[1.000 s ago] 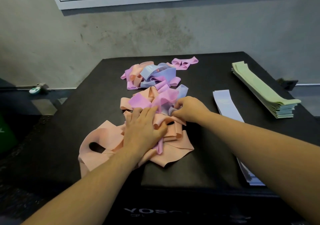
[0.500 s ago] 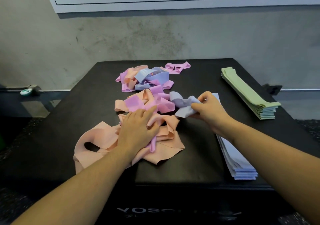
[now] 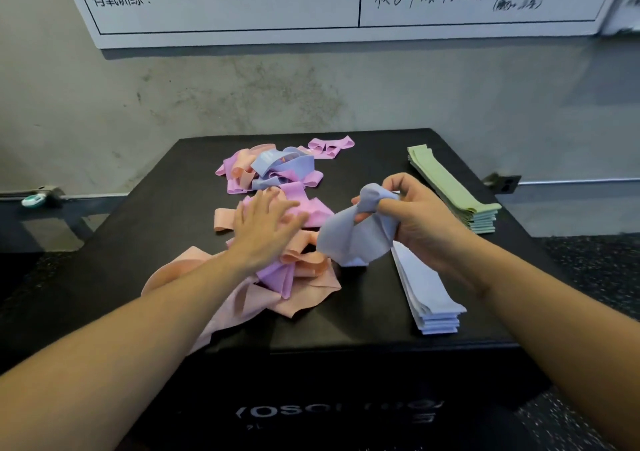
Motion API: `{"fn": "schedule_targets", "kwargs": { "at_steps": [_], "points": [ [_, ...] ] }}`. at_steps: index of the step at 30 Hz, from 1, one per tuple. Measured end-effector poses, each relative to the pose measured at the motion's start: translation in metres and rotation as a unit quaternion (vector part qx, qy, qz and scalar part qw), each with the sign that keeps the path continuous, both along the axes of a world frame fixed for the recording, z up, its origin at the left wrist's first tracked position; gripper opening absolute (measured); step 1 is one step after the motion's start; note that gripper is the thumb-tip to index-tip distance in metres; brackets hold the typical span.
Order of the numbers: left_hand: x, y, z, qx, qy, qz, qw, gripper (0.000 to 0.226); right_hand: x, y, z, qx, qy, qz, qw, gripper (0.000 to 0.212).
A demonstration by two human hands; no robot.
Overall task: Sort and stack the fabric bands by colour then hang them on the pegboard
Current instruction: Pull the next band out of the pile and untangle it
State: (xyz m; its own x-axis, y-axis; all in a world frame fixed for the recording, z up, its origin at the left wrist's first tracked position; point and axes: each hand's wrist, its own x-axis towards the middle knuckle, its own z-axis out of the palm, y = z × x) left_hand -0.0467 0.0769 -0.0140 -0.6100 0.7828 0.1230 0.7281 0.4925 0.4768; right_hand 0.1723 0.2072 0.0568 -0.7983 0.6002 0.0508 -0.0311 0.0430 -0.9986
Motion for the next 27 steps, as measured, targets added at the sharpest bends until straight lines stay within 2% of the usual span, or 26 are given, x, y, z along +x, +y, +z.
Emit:
{"fn": "schedule_targets", "kwargs": {
  "at_steps": [1,2,4,8,12,15,18,23,25,27],
  "points": [
    [0.01,-0.002,0.011,0.105,-0.051,-0.012,0.993,0.077,0.003,-0.004,0.005,0.001,0.005,0.008,1.0,0.028],
    [0.021,-0.004,0.02,0.197,-0.122,-0.037,0.972,0.077,0.006,-0.007,0.01,-0.005,0.011,0.016,1.0,0.026],
    [0.049,-0.012,0.036,0.284,-0.234,-0.103,0.924,0.069,0.011,-0.013,0.017,-0.02,0.021,0.031,0.999,0.026],
    [0.099,-0.016,0.053,0.284,-0.311,-0.189,0.887,0.054,0.024,-0.024,0.027,-0.042,0.015,0.044,0.998,0.022],
    [0.125,-0.022,0.063,0.299,-0.288,-0.126,0.901,0.03,0.042,-0.036,0.036,-0.051,-0.001,0.068,0.996,0.02],
    [0.141,-0.035,0.073,0.298,-0.286,-0.113,0.903,0.007,0.058,-0.048,0.041,-0.029,-0.021,0.064,0.997,0.021],
    [0.158,-0.048,0.085,0.316,-0.305,-0.058,0.896,0.01,0.073,-0.059,0.041,-0.016,-0.034,0.05,0.998,0.032],
    [0.186,-0.07,0.107,0.344,-0.424,-0.003,0.838,0.017,0.096,-0.079,0.043,0.002,-0.05,0.047,0.998,0.063],
    [0.193,-0.077,0.114,0.349,-0.445,0.005,0.825,0.019,0.104,-0.086,0.044,0.017,-0.049,0.053,0.997,0.06],
    [0.199,-0.082,0.118,0.345,-0.45,0.018,0.823,0.022,0.112,-0.093,0.045,0.015,-0.025,0.042,0.999,0.044]
  ]
}}
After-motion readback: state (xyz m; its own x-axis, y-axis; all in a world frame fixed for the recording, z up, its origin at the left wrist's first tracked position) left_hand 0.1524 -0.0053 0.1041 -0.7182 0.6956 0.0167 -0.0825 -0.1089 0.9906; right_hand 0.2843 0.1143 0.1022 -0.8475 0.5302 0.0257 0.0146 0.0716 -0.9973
